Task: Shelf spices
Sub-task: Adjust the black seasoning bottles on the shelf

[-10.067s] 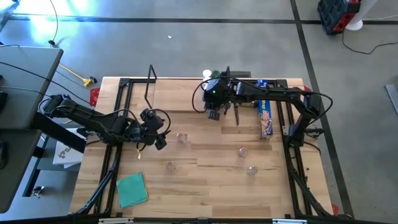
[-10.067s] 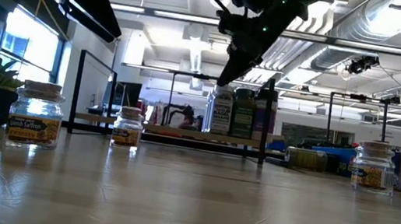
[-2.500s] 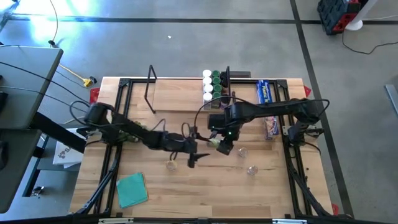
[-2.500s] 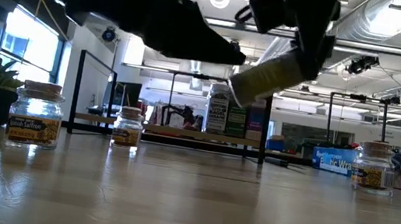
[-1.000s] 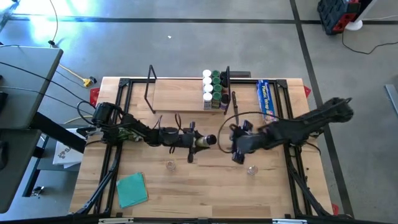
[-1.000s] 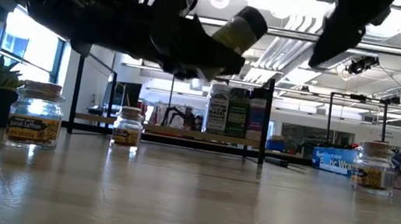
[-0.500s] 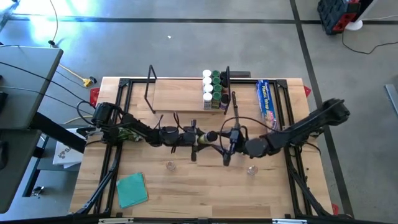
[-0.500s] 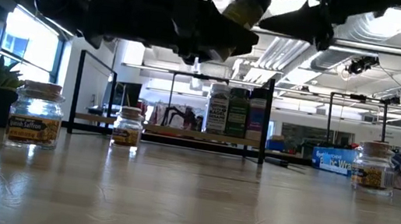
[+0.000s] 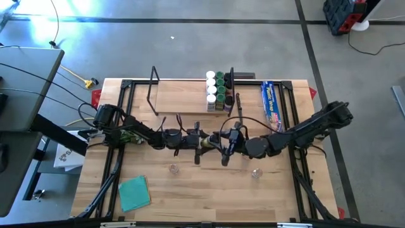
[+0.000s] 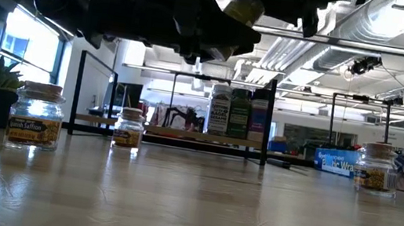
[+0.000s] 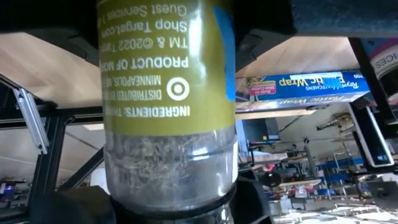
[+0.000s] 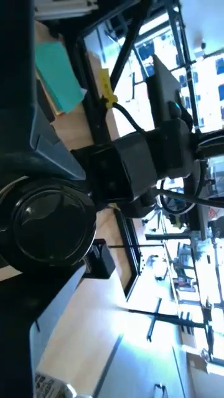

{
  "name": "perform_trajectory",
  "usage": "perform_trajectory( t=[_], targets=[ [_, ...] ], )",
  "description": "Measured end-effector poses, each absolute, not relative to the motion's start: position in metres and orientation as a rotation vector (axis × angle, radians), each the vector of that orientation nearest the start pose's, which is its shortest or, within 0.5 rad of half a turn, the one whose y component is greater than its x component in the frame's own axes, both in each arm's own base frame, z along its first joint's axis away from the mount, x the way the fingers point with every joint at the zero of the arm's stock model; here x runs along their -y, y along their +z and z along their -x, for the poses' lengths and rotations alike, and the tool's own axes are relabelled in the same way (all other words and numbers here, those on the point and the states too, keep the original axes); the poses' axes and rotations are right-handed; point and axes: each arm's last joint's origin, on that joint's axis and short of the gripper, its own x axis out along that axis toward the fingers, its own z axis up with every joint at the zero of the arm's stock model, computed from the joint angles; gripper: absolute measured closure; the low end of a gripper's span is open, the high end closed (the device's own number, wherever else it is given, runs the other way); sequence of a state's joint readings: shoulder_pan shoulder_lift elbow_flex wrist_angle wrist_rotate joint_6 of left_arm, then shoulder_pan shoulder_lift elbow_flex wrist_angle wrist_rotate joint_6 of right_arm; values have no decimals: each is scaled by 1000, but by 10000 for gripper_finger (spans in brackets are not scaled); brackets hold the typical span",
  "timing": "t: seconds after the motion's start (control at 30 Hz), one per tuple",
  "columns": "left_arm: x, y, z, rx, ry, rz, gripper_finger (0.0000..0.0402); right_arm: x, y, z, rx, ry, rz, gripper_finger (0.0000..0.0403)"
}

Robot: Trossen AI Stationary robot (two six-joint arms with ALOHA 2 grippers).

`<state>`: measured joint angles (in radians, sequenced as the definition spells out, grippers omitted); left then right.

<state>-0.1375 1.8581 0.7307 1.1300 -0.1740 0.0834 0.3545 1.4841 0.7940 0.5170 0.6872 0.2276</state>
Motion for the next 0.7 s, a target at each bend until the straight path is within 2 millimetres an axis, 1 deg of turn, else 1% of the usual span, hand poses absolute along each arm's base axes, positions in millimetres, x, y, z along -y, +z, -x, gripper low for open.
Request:
perform_trajectory(
  t=[0.07, 0.13, 0.2, 0.27, 0.37, 0.4, 0.5, 0.57, 0.63, 0.7],
  targets=[
    [43, 161, -348, -8, 37, -89, 201, -91, 241, -300, -125, -343, -134, 214],
    [42, 159, -348, -23, 52, -96, 190, -87, 247, -297, -155, -352, -130, 214],
    [41, 158, -347, -53, 80, -118, 181, -81, 261, -291, -196, -376, -139, 214],
    [39, 159, -346, -70, 130, -120, 173, -74, 278, -280, -259, -416, -142, 214],
    [39, 163, -342, -100, 171, -128, 166, -53, 301, -258, -394, -527, -157, 214],
    [39, 164, -340, -107, 176, -130, 165, -45, 305, -251, -447, -561, -174, 214],
    [38, 172, -336, -119, 189, -132, 164, -19, 308, -227, -619, -689, -193, 214],
    [37, 173, -335, -140, 192, -138, 164, 0, 308, -216, -669, -765, -197, 214],
    [38, 174, -334, -151, 189, -140, 163, 20, 302, -208, -716, -809, -189, 214],
    [39, 176, -333, -154, 182, -141, 163, 39, 292, -204, -750, -811, -184, 214]
  ],
)
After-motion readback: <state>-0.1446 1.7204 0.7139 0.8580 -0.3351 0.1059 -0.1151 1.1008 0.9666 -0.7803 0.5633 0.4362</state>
